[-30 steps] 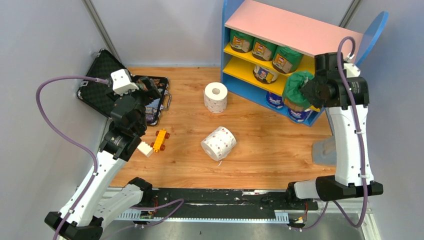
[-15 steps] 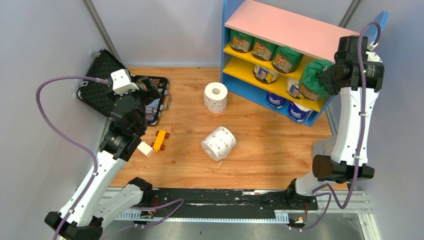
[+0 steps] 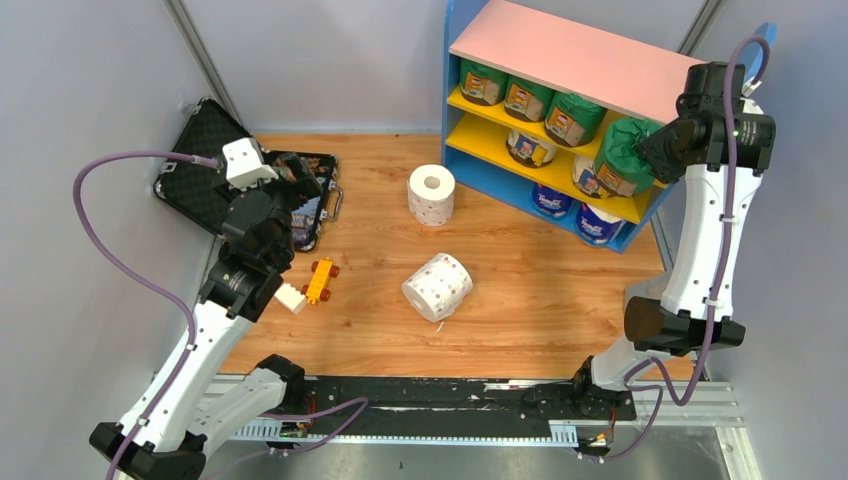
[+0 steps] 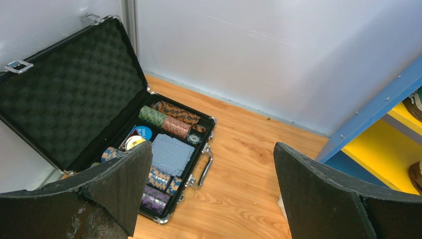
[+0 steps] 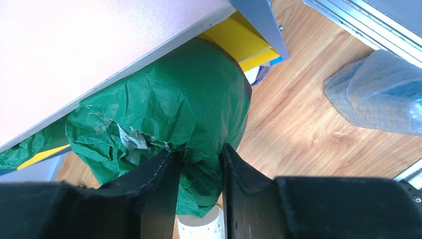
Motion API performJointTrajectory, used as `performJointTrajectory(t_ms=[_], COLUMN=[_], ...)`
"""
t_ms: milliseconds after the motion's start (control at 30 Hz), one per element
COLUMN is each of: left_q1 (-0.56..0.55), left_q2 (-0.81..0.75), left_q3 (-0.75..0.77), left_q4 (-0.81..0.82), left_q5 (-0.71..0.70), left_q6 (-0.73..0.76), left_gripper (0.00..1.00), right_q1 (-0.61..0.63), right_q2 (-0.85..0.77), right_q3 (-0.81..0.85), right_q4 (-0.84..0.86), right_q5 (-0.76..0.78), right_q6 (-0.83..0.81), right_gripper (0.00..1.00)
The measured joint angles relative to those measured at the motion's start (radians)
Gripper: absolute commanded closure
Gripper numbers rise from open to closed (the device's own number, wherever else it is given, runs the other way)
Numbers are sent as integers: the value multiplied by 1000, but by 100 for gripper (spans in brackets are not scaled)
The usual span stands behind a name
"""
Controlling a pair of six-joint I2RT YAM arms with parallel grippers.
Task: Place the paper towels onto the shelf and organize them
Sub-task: Pick up the paper towel from the center of the board, then place the paper towel on the shelf.
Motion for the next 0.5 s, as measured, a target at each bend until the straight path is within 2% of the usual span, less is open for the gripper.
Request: performJointTrajectory(t_ms=[500], left_q1=[0], left_q2=[4], left_q3=[0], left_q4=[0], left_q5=[1], left_q6=[0], left_gripper=[1], right_q1=[-2], right_q2=[-27], right_q3=[-35], right_q4=[58], right_q5=[48], right_q6=[117], right_gripper=[92])
